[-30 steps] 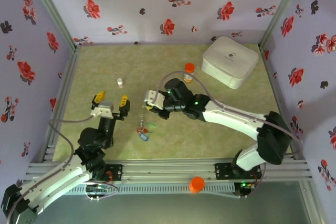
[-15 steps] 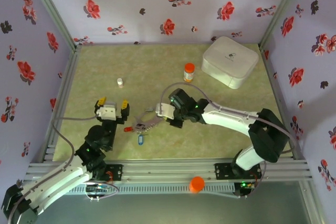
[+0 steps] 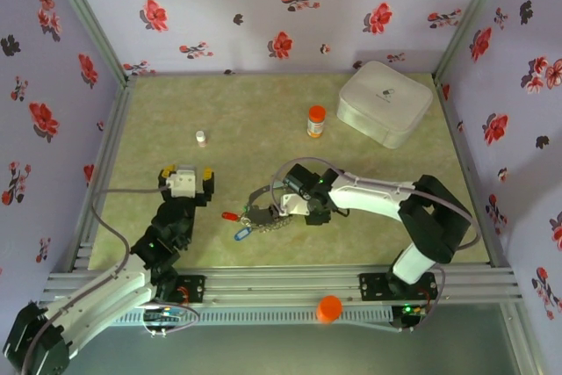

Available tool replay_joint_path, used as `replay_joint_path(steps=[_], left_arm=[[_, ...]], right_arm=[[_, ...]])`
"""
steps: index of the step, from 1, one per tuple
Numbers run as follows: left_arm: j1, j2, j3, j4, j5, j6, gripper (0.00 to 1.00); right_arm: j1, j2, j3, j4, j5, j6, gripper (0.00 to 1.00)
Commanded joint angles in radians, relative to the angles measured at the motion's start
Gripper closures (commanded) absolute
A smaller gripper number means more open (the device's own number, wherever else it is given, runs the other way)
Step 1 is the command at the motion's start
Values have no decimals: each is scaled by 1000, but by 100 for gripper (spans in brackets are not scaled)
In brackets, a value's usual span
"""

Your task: Put the keys on the keyring

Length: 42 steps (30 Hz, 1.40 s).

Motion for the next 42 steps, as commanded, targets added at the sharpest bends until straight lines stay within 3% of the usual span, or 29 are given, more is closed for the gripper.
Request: replay_joint_path(steps=[1, 5, 8, 11, 15, 19, 24, 26, 28, 33, 36, 38, 40, 42], left_arm=[[43, 11, 45, -10, 7, -16, 15], [111, 26, 65, -11, 61, -5, 12], [177, 56, 80, -9, 92, -3, 10], [275, 92, 80, -11, 132, -14, 9], [411, 133, 76, -44, 143, -110, 10], [494, 183, 51, 10, 130, -136, 10], [574, 328, 51, 115, 185, -122, 10], [590, 404, 44, 197, 201, -103, 9], [609, 489, 33, 305, 236, -89, 10], [626, 669, 67, 466, 323, -46, 9], [628, 785, 96, 571, 373, -10, 9], [642, 886, 119, 625, 416, -20, 9], [643, 1020, 139, 733, 469, 14, 10], [655, 961, 201, 535, 483, -16, 9]], right_arm=[[-14, -81, -22, -32, -49, 8, 61], [-93, -200, -43, 47, -194, 103, 54], [-193, -309, -107, 271, -235, 288, 52], [-299, -390, -212, 565, -69, 497, 43], [-480, -426, -377, 920, 226, 644, 40], [-619, -341, -478, 1148, 275, 669, 40], [-677, -151, -557, 1484, 249, 587, 39], [-713, -131, -543, 1471, 242, 630, 39], [-776, -150, -553, 1465, 133, 678, 40], [-847, 2, -645, 1808, 38, 722, 40], [-850, -70, -581, 1567, 21, 728, 39], [-864, -34, -568, 1606, 17, 742, 38], [-880, -51, -545, 1528, -10, 757, 38], [-896, -40, -539, 1536, -28, 770, 37]])
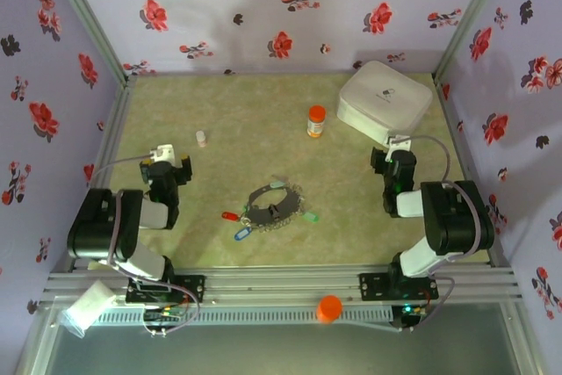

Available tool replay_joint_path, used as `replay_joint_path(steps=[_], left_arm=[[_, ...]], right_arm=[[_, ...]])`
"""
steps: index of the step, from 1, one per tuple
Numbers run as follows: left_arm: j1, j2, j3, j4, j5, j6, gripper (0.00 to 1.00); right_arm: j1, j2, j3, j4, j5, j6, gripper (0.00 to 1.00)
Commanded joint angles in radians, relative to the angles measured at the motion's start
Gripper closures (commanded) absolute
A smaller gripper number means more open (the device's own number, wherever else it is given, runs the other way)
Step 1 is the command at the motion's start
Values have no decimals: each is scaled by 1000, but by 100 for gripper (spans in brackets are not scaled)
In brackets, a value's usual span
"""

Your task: Put the keys on the keyring

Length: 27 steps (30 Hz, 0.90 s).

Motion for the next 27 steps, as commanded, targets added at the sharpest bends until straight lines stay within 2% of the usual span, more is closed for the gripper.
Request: replay_joint_path(steps=[1, 3, 4, 18, 20, 23, 26, 27], left_arm=[[26, 1, 86, -9, 72, 14, 2], [49, -5, 106, -59, 38, -24, 0], [53, 3, 99, -27, 0, -59, 0], [46, 3, 106, -49, 36, -38, 0], [50, 2, 111, -58, 54, -38, 0], [62, 2, 124, -89, 141, -6, 0], [73, -1, 127, -96, 166, -13, 0], [73, -1, 124, -93, 166, -12, 0]], right_arm=[[-24, -4, 33, -38, -47, 49, 37], [-29, -2, 37, -43, -49, 54, 37], [-31, -2, 38, -45, -46, 57, 38], [-37, -2, 41, -54, -34, 70, 36], [-37, -2, 41, -54, -35, 69, 35], [-37, 0, 43, -54, -35, 69, 35], [-37, -1, 43, -55, -35, 68, 27], [-36, -3, 42, -55, -35, 67, 17]])
